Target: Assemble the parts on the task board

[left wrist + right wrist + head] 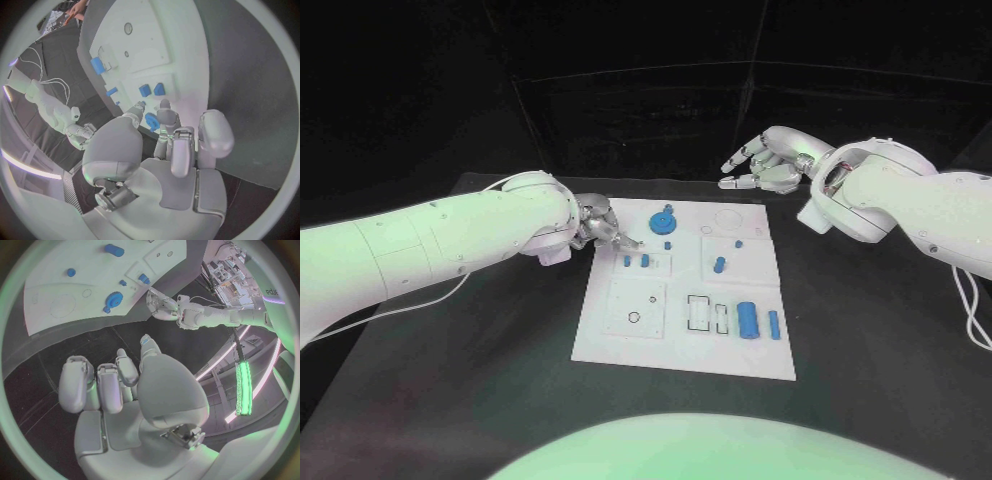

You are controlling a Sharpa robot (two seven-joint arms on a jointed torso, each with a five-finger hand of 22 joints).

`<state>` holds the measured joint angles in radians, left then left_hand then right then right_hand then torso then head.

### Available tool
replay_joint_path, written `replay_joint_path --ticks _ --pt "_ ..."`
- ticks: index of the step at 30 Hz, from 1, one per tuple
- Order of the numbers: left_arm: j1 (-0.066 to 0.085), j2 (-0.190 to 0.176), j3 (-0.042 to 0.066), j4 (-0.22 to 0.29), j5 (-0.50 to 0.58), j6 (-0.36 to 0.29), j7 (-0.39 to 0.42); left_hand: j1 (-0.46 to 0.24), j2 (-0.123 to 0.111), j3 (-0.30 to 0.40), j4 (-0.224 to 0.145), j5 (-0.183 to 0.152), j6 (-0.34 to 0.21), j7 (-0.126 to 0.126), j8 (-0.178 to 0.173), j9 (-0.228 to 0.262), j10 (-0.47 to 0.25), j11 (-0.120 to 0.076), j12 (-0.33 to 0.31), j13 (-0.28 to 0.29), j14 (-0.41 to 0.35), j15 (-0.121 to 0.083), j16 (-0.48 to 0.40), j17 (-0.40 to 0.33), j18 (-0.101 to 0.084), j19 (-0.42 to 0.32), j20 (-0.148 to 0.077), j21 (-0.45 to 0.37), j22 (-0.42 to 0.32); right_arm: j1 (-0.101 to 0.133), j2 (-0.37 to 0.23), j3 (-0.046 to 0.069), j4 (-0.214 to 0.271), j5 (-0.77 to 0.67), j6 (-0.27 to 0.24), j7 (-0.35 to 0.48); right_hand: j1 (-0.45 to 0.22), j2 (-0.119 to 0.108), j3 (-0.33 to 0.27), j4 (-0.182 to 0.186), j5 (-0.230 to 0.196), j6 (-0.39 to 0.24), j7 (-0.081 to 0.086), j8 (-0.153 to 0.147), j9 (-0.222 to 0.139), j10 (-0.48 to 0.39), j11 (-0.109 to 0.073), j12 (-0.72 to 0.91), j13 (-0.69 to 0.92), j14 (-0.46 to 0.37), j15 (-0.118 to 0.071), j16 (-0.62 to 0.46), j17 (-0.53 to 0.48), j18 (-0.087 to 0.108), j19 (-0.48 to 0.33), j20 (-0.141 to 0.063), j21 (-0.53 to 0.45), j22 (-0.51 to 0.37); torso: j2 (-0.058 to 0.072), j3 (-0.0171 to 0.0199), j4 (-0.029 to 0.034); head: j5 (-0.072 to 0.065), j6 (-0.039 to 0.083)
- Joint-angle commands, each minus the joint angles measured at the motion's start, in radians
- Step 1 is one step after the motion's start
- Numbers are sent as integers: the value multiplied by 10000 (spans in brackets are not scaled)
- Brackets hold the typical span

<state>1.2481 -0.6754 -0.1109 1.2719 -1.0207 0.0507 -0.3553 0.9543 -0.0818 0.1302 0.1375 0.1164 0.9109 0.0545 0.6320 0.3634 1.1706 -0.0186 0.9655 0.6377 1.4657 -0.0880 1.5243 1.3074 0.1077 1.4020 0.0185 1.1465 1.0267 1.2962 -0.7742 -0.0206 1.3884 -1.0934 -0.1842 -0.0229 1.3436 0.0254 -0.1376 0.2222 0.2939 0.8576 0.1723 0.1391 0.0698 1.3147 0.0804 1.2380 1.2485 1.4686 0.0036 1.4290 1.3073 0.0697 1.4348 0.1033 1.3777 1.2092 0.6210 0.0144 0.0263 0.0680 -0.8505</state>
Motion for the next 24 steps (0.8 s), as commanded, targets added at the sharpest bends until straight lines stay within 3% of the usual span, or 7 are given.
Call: replay_joint_path --ticks 1,3,4,7,9,14,24 --pt "31 -39 32 14 1291 -2275 2406 317 -10 -278 6 -161 -583 272 -260 -164 -699 242 -610 -578 486 234 -649 753 280 -579 161 -1260 -1411 20 22 5 -44 -14 62 48 80 11 -48 -7 68 -64 -19 38 -7 -68 5 -7 -10 550 -56 -32 527 26 -66 -30 -60 -17 1 -2 7 -49 53" --pt "35 1 41 -60 1689 -2703 3156 687 82 -511 -20 -260 -1062 572 -499 -370 -1451 602 -1098 -906 -286 517 -1919 -1048 617 -1664 424 -3382 -3623 20 34 4 -64 -14 65 48 80 11 -48 -7 68 -64 -19 38 -7 -68 5 -7 -10 550 -56 -32 527 26 -66 -30 -60 -17 5 -10 6 -61 72" --pt "37 35 43 -108 1821 -2832 3471 1120 147 -543 -196 -233 -1403 837 -706 -538 -2054 747 -1480 -1154 -1029 706 -3000 -2467 627 -2016 582 -3906 -3988 20 40 4 -71 -14 66 49 80 11 -48 -7 68 -64 -19 38 -7 -68 5 -7 -10 550 -56 -32 527 26 -66 -30 -60 -17 5 -9 -3 -58 80" --pt "37 180 42 -270 2007 -3114 4093 2698 639 168 -999 62 -1703 983 -974 -771 -2921 936 -2157 -1609 -2055 867 -4405 -4227 670 -2352 727 -4428 -4296 20 52 4 -85 -14 63 52 83 18 -60 1 70 -69 -18 38 -8 -69 6 -8 -11 551 -56 -31 530 25 -65 -30 -59 -16 5 2 -17 -70 96" --pt "30 309 33 -391 1740 -3159 4358 3296 682 802 -1400 -4 -1450 1145 -1295 -1091 -2913 1010 -2731 -2188 -1802 920 -4164 -4019 725 -2165 833 -4580 -4441 19 66 4 -95 -14 58 60 83 18 -60 1 70 -69 -18 38 -8 -69 6 -8 -11 551 -56 -31 530 25 -65 -30 -59 -16 16 -3 -27 -92 127" --pt "-17 732 -65 -700 228 -2989 4826 3504 226 1575 -1845 -262 -728 1007 -2124 -1808 -2472 988 -3762 -3334 -1620 925 -3998 -4107 780 -1850 842 -4788 -4645 19 97 4 -116 -14 49 79 86 22 -62 2 72 -70 -18 38 -9 -69 6 -7 -11 550 -56 -34 525 26 -67 -30 -62 -21 16 -7 -39 -200 165" --pt "-227 1512 -180 -1411 -2795 -2417 5286 3497 -345 2112 -2457 -329 -91 1015 -3308 -2604 -2458 1145 -5450 -4915 -667 977 -2783 -3036 758 -1070 860 -4563 -4594 16 200 4 -143 -14 57 110 92 28 -62 2 76 -71 -18 38 -9 -71 5 -10 -13 551 -56 -29 533 25 -64 -30 -58 -12 9 -1 -50 -346 254"
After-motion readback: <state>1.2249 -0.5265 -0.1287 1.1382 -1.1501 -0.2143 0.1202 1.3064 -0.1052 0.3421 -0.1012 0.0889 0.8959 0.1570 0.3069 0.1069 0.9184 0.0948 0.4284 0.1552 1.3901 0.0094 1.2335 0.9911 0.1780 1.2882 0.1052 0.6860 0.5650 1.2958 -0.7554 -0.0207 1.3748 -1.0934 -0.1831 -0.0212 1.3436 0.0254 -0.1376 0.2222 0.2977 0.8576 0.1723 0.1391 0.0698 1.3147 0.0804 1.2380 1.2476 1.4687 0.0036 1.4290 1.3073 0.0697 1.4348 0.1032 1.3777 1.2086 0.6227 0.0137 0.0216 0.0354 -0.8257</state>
